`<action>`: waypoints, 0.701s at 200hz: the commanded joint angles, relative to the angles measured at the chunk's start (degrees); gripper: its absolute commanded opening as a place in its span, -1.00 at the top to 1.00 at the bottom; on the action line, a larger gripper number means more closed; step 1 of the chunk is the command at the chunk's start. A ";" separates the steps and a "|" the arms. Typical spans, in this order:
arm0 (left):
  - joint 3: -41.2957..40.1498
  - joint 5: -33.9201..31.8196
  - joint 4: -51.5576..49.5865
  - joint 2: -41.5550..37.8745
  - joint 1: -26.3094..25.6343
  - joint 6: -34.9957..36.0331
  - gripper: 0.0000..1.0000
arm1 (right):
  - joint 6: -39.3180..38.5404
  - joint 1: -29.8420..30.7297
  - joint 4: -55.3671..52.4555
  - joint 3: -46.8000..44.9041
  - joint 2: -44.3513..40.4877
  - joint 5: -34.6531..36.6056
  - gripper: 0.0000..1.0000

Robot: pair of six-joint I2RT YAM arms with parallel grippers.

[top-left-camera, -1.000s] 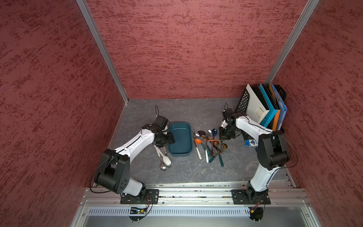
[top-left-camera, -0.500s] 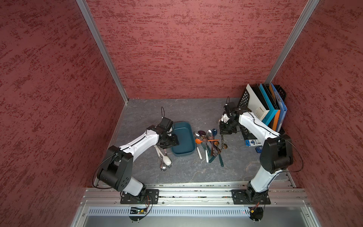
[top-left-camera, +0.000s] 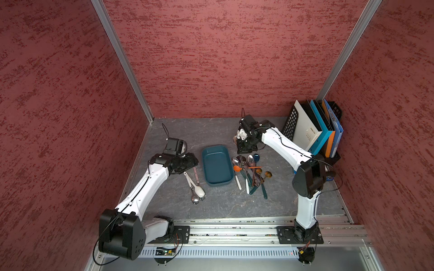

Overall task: Put the spoon into the storage box
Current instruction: Place the spoon in the storage box.

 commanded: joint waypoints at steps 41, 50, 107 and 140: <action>-3.14 3.14 -2.43 -3.31 2.19 0.37 -0.34 | 2.83 5.95 -0.84 10.88 10.48 -1.97 0.93; -3.52 3.63 -2.09 -3.75 2.31 0.46 -0.35 | 3.13 6.11 -0.74 11.23 11.79 -1.85 0.93; -4.34 4.43 -2.35 -3.32 2.39 0.61 -0.36 | 4.78 6.77 0.98 10.47 15.89 0.27 0.93; -3.82 4.05 -3.18 -2.83 2.20 1.87 -0.36 | 5.71 7.10 0.30 11.89 18.80 1.27 0.92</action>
